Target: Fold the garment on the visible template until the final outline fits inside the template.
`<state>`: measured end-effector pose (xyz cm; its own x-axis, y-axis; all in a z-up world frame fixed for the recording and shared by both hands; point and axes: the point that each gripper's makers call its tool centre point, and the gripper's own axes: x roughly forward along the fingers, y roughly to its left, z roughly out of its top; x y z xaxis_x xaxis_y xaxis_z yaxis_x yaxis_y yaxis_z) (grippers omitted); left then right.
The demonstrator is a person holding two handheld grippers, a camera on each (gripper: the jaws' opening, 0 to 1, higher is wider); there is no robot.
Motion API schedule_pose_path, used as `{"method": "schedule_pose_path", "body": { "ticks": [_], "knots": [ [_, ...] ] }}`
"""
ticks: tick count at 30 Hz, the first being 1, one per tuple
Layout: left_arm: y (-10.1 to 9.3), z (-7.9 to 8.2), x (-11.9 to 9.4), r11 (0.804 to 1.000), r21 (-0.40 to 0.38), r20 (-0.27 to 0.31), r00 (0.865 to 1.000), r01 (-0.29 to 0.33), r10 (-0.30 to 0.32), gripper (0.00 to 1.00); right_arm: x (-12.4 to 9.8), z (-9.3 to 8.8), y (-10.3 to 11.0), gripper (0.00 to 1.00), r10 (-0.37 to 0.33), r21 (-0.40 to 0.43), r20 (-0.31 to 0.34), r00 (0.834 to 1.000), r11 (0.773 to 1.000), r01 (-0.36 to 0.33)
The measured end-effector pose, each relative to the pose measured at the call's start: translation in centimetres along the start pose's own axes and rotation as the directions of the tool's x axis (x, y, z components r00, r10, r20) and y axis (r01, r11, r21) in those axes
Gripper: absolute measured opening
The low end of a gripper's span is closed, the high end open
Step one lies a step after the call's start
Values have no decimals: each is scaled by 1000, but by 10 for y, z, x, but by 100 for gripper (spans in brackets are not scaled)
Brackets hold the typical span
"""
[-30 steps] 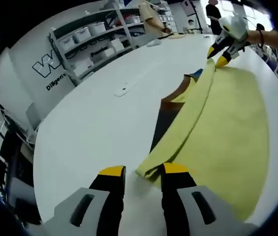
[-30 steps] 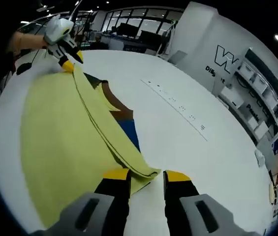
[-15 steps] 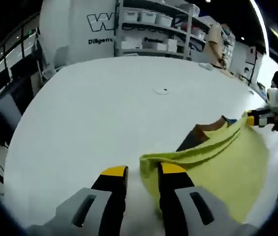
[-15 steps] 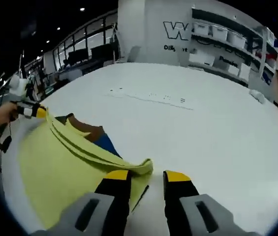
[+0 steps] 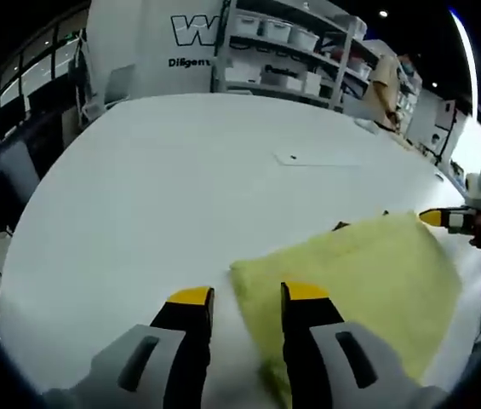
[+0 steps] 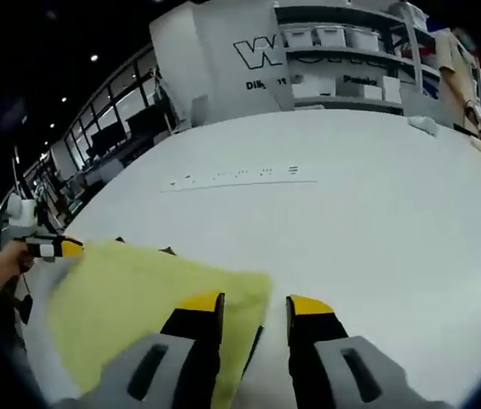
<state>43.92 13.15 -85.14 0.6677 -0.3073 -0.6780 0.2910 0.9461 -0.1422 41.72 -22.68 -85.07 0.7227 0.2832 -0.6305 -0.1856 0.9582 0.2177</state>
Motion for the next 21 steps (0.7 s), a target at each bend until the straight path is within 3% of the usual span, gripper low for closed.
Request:
{"method": "schedule_pose_path", "body": {
  "ticks": [14,21],
  "knots": [
    [-32,-15,-35,996,27,-9,997,80,-79,53,-28,-12,31,42,85,17,-1,996,996,-85],
    [-55,-26,-61,984,51,10,985,169,-170,57,-51,-28,48,47,139,-22,-24,990,990,-139]
  ]
}}
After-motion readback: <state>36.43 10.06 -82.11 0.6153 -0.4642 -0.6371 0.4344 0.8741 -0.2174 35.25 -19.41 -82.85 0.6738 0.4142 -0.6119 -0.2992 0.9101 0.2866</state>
